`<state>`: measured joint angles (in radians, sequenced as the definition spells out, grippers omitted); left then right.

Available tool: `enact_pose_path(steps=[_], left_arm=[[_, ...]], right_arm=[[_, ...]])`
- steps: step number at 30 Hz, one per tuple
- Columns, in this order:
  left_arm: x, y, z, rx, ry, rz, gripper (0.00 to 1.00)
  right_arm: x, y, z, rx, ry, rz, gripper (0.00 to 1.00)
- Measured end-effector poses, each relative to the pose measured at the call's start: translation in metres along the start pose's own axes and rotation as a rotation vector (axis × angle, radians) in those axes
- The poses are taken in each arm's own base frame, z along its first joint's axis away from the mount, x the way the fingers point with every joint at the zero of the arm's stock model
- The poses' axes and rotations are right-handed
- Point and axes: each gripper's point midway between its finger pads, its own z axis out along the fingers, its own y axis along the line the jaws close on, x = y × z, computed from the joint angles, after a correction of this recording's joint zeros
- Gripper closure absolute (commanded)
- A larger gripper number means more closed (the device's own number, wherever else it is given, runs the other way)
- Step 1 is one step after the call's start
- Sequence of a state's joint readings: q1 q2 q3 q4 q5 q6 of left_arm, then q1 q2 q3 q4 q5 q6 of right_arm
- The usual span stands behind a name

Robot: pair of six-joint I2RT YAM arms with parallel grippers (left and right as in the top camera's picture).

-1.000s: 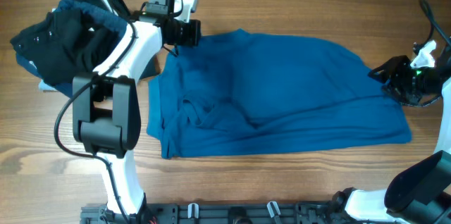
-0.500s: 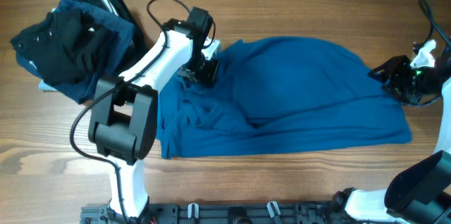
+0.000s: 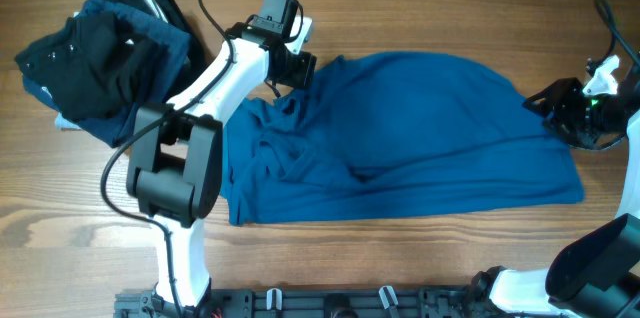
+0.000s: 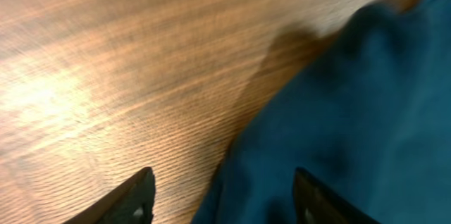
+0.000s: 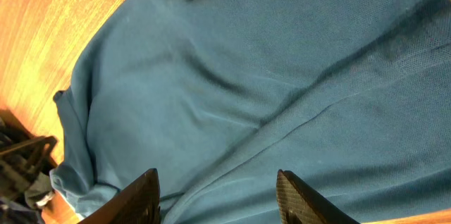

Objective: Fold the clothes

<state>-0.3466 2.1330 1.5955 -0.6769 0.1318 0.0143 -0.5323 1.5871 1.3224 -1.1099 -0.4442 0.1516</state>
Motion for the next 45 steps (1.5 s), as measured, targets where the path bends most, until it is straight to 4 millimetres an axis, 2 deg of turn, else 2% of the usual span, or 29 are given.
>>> enact_pose_path(steps=[3,4,7,10,12,16,19,25,29,32,35,36,37,38,39,41,45], left_arm=[[0.009,0.001,0.015,0.005,0.038,-0.003,0.62],[0.01,0.0,0.018,0.012,0.04,-0.001,0.64],[0.002,-0.003,0.019,0.033,0.008,0.005,0.73],[0.002,-0.006,0.019,0.048,0.008,0.003,0.9],[0.003,-0.008,0.02,0.064,0.012,0.004,0.96],[0.006,-0.012,0.026,0.094,0.027,0.002,0.96],[-0.002,-0.013,0.021,0.1,0.01,0.001,0.96],[-0.059,0.0,-0.015,0.095,-0.14,-0.006,0.96],[-0.094,0.009,-0.049,0.086,-0.253,-0.007,0.96],[-0.108,0.008,-0.061,0.086,-0.307,0.002,0.96],[-0.111,0.007,-0.063,0.087,-0.322,0.006,0.96],[-0.111,0.007,-0.063,0.087,-0.322,0.006,0.88],[-0.109,0.008,-0.062,0.086,-0.315,0.004,0.71],[-0.105,0.009,-0.061,0.079,-0.298,-0.005,0.6],[-0.1,0.013,-0.059,0.058,-0.273,-0.007,0.53],[-0.093,0.023,-0.057,0.001,-0.246,-0.024,0.36],[-0.091,0.035,-0.052,-0.019,-0.238,-0.049,0.22]], right_arm=[[0.0,0.0,0.0,0.0,0.0,0.0,0.47],[0.0,0.0,0.0,0.0,0.0,0.0,0.47],[0.0,0.0,0.0,0.0,0.0,0.0,0.47],[0.0,0.0,0.0,0.0,0.0,0.0,0.47],[0.0,0.0,0.0,0.0,0.0,0.0,0.47],[0.0,0.0,0.0,0.0,0.0,0.0,0.47],[0.0,0.0,0.0,0.0,0.001,0.0,0.47],[0.0,0.0,0.0,0.0,0.001,0.0,0.46],[0.0,0.0,0.0,0.0,0.0,0.0,0.46],[-0.005,0.001,0.0,-0.003,-0.021,-0.01,0.46],[-0.018,0.003,0.0,-0.011,-0.072,-0.034,0.46],[-0.023,0.004,-0.001,-0.014,-0.093,-0.045,0.44],[-0.028,0.005,-0.001,-0.017,-0.111,-0.053,0.43],[-0.03,0.005,-0.001,-0.018,-0.118,-0.056,0.41],[-0.031,0.006,-0.002,-0.019,-0.124,-0.057,0.36],[-0.036,0.006,-0.002,-0.022,-0.142,-0.061,0.35],[-0.051,0.01,-0.005,-0.032,-0.205,-0.091,0.34]])
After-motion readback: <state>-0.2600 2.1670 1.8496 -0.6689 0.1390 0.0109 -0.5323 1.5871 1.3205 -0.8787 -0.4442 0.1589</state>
